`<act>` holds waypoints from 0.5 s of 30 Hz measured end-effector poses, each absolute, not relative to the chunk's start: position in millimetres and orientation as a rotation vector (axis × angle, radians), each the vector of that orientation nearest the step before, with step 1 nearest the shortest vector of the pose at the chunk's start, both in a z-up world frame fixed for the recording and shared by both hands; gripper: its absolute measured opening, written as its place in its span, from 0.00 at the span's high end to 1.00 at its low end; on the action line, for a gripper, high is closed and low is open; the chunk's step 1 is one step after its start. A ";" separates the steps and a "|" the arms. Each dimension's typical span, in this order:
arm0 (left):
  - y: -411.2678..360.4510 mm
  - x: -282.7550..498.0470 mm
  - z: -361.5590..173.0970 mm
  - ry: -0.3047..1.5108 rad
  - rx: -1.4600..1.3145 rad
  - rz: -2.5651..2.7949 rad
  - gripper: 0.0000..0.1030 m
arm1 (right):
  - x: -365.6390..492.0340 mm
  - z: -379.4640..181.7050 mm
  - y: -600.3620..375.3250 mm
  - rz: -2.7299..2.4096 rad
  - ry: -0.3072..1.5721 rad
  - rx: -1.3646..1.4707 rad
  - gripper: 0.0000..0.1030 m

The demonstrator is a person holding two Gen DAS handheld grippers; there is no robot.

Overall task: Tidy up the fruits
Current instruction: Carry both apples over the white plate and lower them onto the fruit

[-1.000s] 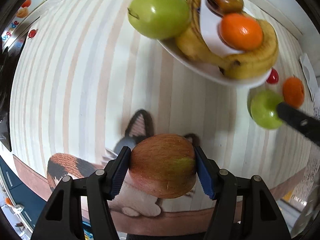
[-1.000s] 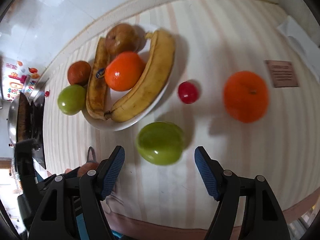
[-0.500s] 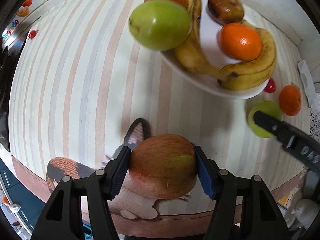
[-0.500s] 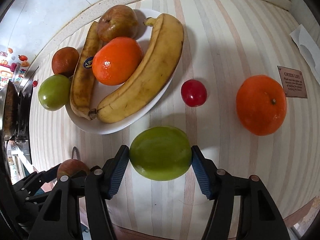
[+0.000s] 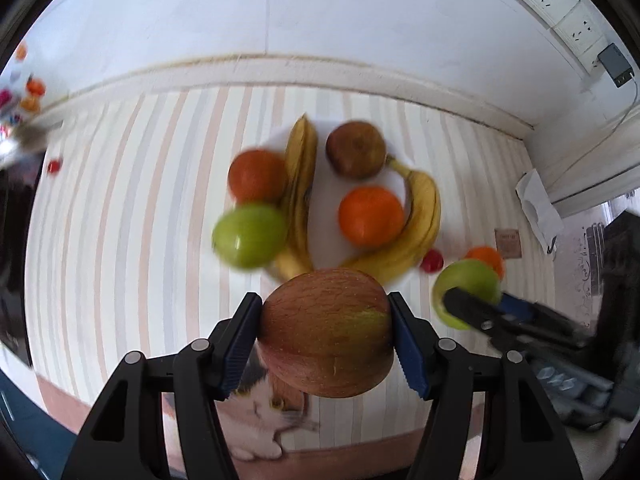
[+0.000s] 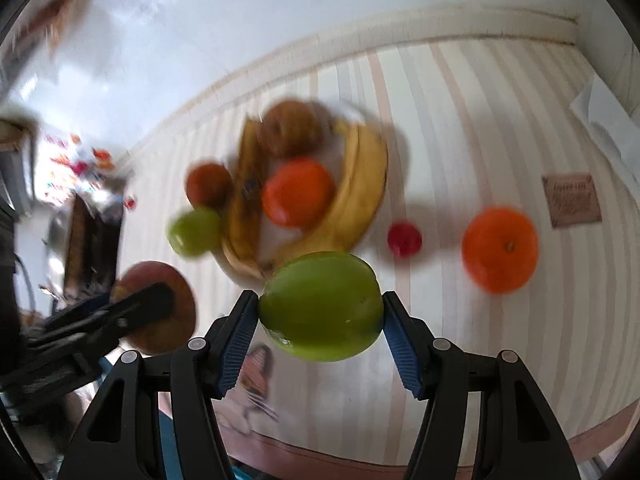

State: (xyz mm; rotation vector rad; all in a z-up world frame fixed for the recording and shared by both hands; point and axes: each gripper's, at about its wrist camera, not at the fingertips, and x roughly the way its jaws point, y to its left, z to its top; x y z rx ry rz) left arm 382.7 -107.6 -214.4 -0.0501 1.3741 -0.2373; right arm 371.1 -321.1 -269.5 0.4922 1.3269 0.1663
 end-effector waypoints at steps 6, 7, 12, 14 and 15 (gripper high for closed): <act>-129.0 417.9 -234.7 1.400 -0.025 -0.236 0.41 | 433.7 -256.6 -340.1 0.174 1.300 0.447 0.37; -132.4 422.3 -237.7 1.406 -0.020 -0.237 0.41 | 442.3 -257.8 -340.0 0.176 1.304 0.445 0.37; -145.6 431.5 -253.6 1.431 -0.012 -0.234 0.41 | 481.3 -268.6 -320.9 0.195 1.331 0.367 0.37; -149.4 434.7 -257.9 1.439 -0.002 -0.234 0.41 | 491.7 -275.9 -312.8 0.204 1.348 0.339 0.37; -151.0 435.9 -259.9 1.442 0.004 -0.233 0.41 | 492.7 -280.0 -310.5 0.205 1.353 0.332 0.37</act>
